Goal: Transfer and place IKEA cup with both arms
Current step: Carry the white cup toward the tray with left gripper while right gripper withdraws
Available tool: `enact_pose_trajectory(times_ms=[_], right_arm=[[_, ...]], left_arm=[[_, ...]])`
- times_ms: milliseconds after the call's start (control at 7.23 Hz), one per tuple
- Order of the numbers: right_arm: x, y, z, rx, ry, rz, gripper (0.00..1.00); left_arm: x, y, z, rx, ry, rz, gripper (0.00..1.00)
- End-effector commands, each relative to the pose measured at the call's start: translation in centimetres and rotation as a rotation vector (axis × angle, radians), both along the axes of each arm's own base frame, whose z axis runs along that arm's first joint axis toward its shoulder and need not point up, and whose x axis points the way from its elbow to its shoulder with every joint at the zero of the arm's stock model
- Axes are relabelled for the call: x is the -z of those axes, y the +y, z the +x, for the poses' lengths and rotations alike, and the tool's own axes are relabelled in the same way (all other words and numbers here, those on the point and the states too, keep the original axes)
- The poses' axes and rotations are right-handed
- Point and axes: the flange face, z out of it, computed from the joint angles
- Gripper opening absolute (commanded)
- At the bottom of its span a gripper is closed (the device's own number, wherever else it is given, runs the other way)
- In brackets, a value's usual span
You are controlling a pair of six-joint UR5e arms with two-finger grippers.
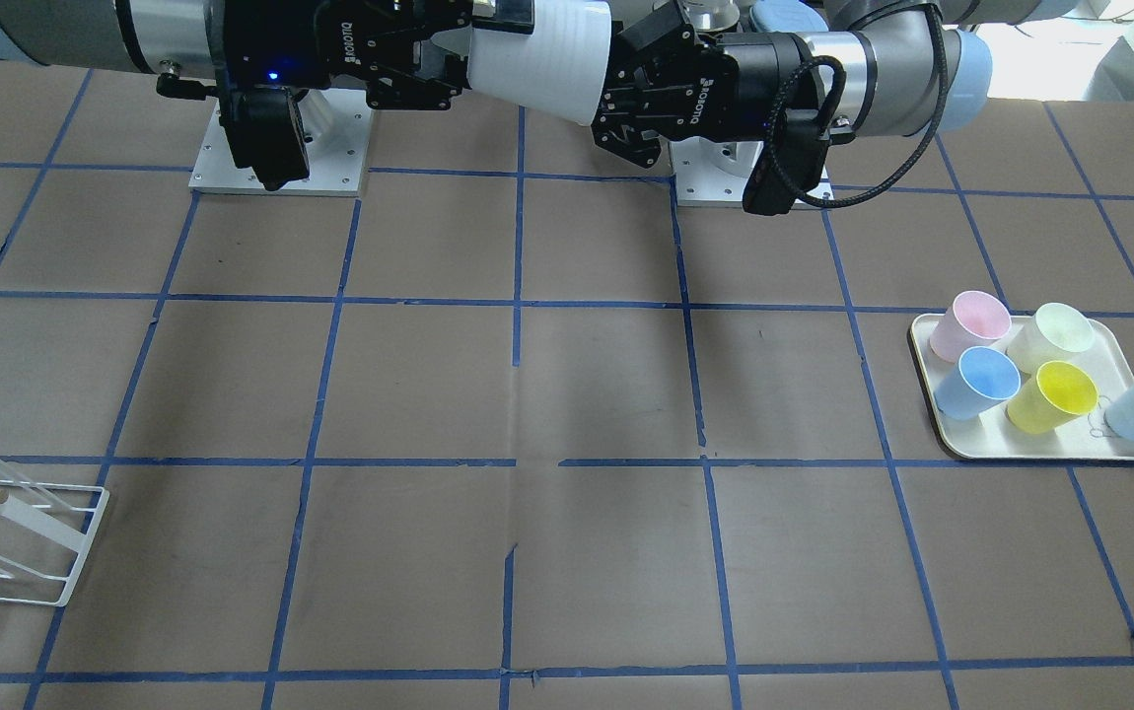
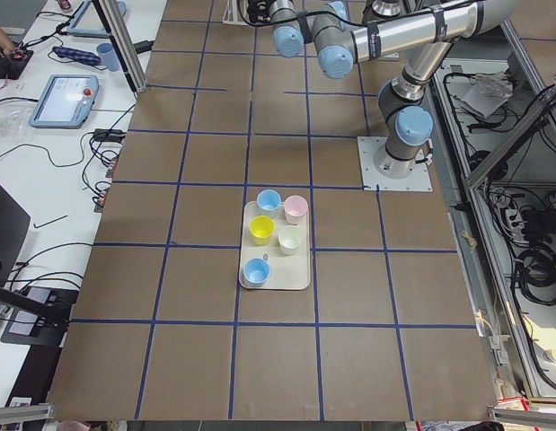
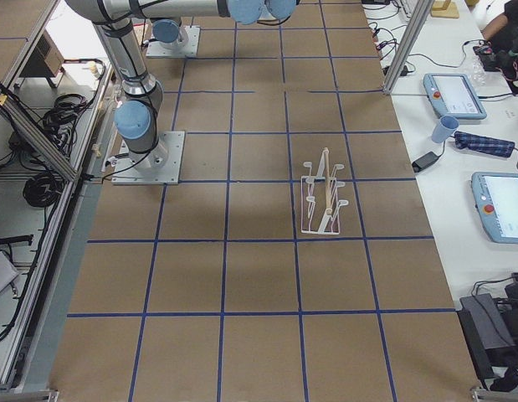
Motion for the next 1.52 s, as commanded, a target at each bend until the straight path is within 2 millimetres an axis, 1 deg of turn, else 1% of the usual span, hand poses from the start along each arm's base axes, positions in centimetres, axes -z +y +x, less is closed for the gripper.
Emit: enact_pose_trajectory(times_ms=[0, 277, 415, 553, 692, 830, 969, 1107, 1384], right_arm=[[-0.1, 0.1, 0.0, -0.006, 0.007, -0.004, 1.00], [-0.7, -0.3, -0.2, 0.001, 0.011, 0.000, 1.00], [-1.3, -0.8, -0.7, 0.011, 0.019, -0.002, 1.00], [-2.5, -1.7, -1.6, 0.011, 0.058, -0.022, 1.00], [-2.1, -4.0, -4.2, -0.010, 0.165, -0.030, 1.00], [-1.8, -5.7, -7.0, -0.028, 0.270, -0.046, 1.00], [-1.6, -6.5, -8.7, -0.048, 0.361, -0.038, 1.00], [-1.4, -6.8, -9.7, -0.078, 0.494, -0.061, 1.00], [-0.4, -7.3, -12.6, -0.125, 0.889, -0.115, 1.00]], left_arm=[[-0.2, 0.3, 0.0, 0.000, -0.001, -0.009, 0.00], [-0.4, 0.4, -0.1, 0.001, -0.003, -0.012, 0.00], [-0.4, 0.5, -0.1, 0.001, -0.005, -0.012, 0.00], [-0.6, 0.6, 0.0, 0.000, -0.008, -0.016, 0.00], [-0.5, 0.6, 0.4, -0.008, -0.017, -0.016, 0.00], [-0.5, 0.6, 0.9, -0.008, -0.065, -0.006, 0.00], [-0.2, 0.4, 1.6, -0.013, -0.101, 0.004, 0.00], [0.2, 0.2, 2.4, -0.024, -0.132, 0.010, 0.00], [2.1, 0.2, 4.8, -0.012, -0.398, 0.010, 0.00]])
